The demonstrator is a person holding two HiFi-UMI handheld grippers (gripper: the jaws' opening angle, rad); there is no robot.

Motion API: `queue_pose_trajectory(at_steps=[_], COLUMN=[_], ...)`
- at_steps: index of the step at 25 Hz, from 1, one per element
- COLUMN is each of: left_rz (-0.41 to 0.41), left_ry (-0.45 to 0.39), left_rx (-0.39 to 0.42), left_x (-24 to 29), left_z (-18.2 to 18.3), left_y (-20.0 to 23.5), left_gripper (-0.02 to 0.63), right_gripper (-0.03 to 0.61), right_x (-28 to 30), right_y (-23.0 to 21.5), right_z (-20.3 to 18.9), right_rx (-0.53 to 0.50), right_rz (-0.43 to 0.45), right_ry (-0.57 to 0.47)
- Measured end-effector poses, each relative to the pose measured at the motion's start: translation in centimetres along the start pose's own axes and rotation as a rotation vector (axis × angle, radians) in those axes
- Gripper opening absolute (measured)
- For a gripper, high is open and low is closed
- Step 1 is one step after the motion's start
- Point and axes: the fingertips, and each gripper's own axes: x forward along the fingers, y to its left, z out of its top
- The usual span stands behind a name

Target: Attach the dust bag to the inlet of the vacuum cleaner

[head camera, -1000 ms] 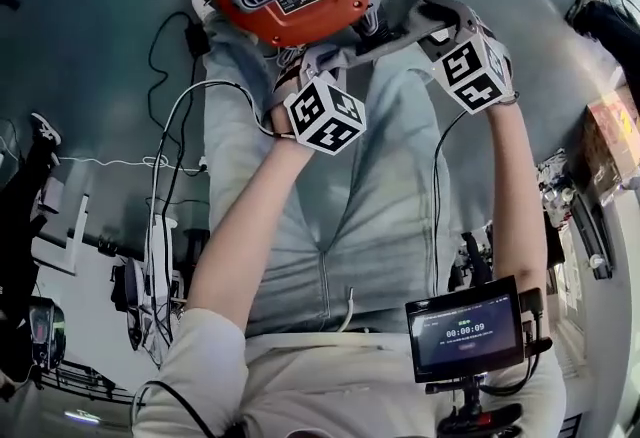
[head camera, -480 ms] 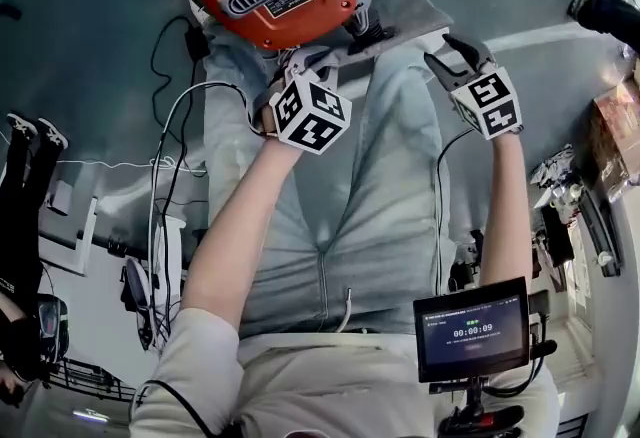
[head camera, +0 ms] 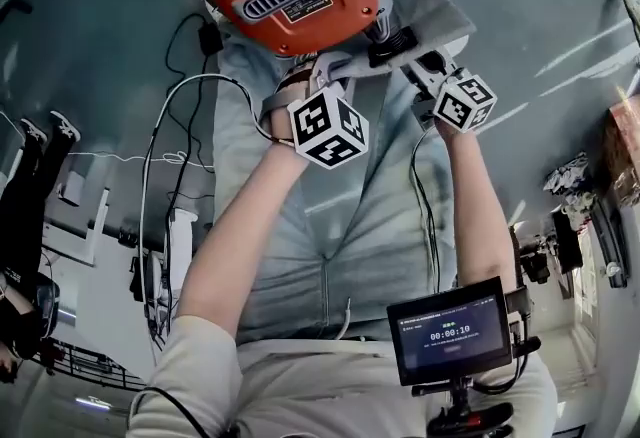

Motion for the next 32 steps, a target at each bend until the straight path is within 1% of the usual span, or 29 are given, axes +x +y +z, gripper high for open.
queue_pose_trajectory(at_steps=[1,2,3,4,6,7,9,10,11,12,13,14,15,16,18,20,22,23,24,26,27,28,30,31,32], left_rz=[-0.003,-0.004,-0.005,-0.003,0.009,0.012,0.009,0.005,0.002,0.000,-0.001,0.004,0.010,0.013,0.007,-0.003,-0.007,-0.002,0.004,0.001,-0.007,-0.015,-0.024,-0.025,-0.024], left_ry=[0.003,0.007,0.012,0.014,0.011,0.007,0.010,0.015,0.021,0.023,0.022,0.020,0.020,0.021,0.021,0.025,0.026,0.022,0.017,0.013,0.012,0.010,0.003,-0.004,-0.013], left_rx=[0.001,0.010,0.030,0.056,0.105,0.111,0.098,0.098,0.110,0.134,0.164,0.190,0.201,0.194,0.156,0.145,0.176,0.193,0.197,0.157,0.126,0.102,0.081,0.077,0.070], left_x=[0.0,-0.1,-0.2,-0.2,-0.4,-0.4,-0.4,-0.5,-0.5,-0.6,-0.6,-0.6,-0.6,-0.7,-0.9,-1.2,-1.3,-1.3,-1.2,-1.3,-1.3,-1.3,-1.2,-1.2,-1.1], left_z=[0.1,0.2,0.3,0.3,0.4,0.4,0.2,0.2,0.2,0.4,0.6,0.9,1.0,1.0,0.9,1.0,1.2,1.4,1.4,1.4,1.5,1.6,2.0,2.2,2.4], left_y=[0.2,0.2,0.2,0.0,-0.2,-0.2,0.0,0.0,0.0,-0.2,-0.3,-0.5,-0.6,-0.6,-0.2,0.4,0.3,0.2,0.1,0.0,0.1,0.3,0.6,0.8,1.2], left_gripper=[0.015,0.015,0.015,0.015,0.015,0.015,0.015,0.015,0.015,0.015,0.015,0.015,0.015,0.015,0.015,0.015,0.015,0.015,0.015,0.015,0.015,0.015,0.015,0.015,0.015], right_gripper=[0.181,0.179,0.134,-0.006,-0.005,-0.005,-0.005,-0.005,-0.005,-0.003,-0.005,-0.005,-0.005,-0.005,-0.004,-0.003,-0.003,-0.005,-0.004,-0.004,-0.004,-0.003,-0.003,-0.003,-0.005], right_x=[-0.5,-0.7,-0.6,-0.3,-0.4,-0.6,-0.9,-0.5,0.4,1.9,3.4,4.6,5.0,4.6,2.4,1.0,1.5,2.1,2.4,1.3,0.1,-1.1,-2.7,-2.8,-2.5], right_y=[-0.2,0.0,0.6,1.2,0.9,0.0,-2.1,-2.1,-1.3,0.0,0.9,1.2,0.8,0.0,-1.1,-0.4,1.4,1.6,1.1,-0.5,-0.7,-0.4,1.1,1.9,2.3], right_z=[0.6,1.4,2.2,2.8,2.5,1.6,-0.9,-1.5,-1.0,0.2,1.4,2.0,1.9,1.2,-0.2,-0.1,1.4,2.0,2.0,0.6,0.2,0.3,1.8,2.9,3.9], right_rx=[0.155,0.267,0.332,0.353,0.348,0.360,0.397,0.412,0.418,0.409,0.394,0.389,0.408,0.448,0.528,0.551,0.512,0.490,0.490,0.538,0.551,0.547,0.497,0.459,0.426], right_rz=[0.065,0.144,0.213,0.244,0.230,0.206,0.143,0.158,0.213,0.274,0.311,0.324,0.327,0.327,0.338,0.414,0.486,0.485,0.458,0.405,0.415,0.449,0.519,0.527,0.515], right_ry=[-0.084,-0.170,-0.242,-0.288,-0.307,-0.291,-0.242,-0.234,-0.243,-0.257,-0.263,-0.261,-0.262,-0.274,-0.325,-0.368,-0.376,-0.376,-0.380,-0.398,-0.412,-0.429,-0.457,-0.463,-0.467])
